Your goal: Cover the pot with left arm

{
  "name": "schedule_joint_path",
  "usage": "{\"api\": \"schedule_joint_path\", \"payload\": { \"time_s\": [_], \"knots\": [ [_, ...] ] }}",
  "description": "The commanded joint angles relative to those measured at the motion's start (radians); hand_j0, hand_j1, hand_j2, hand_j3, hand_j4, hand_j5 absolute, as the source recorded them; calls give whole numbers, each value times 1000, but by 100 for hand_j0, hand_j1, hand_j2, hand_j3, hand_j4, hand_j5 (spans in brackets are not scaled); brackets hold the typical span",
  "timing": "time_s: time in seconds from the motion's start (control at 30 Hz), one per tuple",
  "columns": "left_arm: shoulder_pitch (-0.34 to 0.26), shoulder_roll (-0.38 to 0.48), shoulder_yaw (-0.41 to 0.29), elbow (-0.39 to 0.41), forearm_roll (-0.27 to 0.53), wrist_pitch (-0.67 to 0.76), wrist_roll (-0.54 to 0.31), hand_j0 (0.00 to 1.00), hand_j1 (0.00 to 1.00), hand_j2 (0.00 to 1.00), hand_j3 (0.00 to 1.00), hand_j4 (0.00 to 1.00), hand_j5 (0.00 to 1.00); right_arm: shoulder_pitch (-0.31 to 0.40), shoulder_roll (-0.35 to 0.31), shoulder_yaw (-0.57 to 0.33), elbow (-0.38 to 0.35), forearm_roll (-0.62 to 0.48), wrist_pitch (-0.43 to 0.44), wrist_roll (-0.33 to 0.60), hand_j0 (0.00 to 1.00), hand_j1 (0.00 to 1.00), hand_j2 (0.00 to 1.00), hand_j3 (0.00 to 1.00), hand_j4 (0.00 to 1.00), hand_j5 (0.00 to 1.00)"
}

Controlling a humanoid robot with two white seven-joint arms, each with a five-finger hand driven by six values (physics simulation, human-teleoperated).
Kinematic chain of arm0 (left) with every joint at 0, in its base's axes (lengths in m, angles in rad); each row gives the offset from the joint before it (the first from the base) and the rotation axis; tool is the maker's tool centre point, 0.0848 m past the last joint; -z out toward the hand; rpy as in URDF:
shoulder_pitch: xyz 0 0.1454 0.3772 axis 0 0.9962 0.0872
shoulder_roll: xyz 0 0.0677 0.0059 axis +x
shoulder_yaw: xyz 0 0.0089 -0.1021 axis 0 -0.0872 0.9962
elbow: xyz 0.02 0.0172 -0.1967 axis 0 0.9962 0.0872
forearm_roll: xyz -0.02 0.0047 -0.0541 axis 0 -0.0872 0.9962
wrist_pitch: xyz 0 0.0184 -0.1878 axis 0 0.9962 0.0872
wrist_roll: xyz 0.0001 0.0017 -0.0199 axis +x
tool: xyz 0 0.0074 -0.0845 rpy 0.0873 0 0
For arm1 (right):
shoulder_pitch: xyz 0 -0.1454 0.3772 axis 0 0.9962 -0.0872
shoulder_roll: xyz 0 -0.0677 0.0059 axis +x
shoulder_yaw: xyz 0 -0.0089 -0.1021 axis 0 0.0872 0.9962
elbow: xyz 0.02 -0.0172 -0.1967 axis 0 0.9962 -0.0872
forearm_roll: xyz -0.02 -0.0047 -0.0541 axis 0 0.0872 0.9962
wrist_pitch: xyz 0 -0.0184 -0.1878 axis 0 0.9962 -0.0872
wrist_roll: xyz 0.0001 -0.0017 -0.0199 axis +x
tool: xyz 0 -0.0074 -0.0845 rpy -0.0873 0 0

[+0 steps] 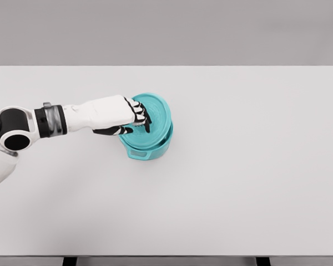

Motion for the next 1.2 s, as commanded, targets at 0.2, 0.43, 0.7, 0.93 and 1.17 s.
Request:
{"api": "schedule_joint_path", "payload": {
  "time_s": [0.2,0.43,0.7,0.93,1.17],
  "knots": [
    [0,1,0,-2,2,1,-1,63,63,63,63,63,63,0,0,0,0,0,0,0,100,100,100,100,100,100],
    [-2,1,2,4,0,1,-1,69,69,69,69,69,69,0,0,0,0,0,0,0,100,100,100,100,100,100],
    [0,0,5,0,0,1,-1,70,70,70,70,70,70,0,0,0,0,0,0,0,100,100,100,100,100,100],
    [2,1,8,1,0,1,-1,72,72,72,72,72,72,0,0,0,0,0,0,0,100,100,100,100,100,100],
    [3,0,3,14,-3,1,-1,76,76,76,76,76,76,0,0,0,0,0,0,0,100,100,100,100,100,100]
  ]
}}
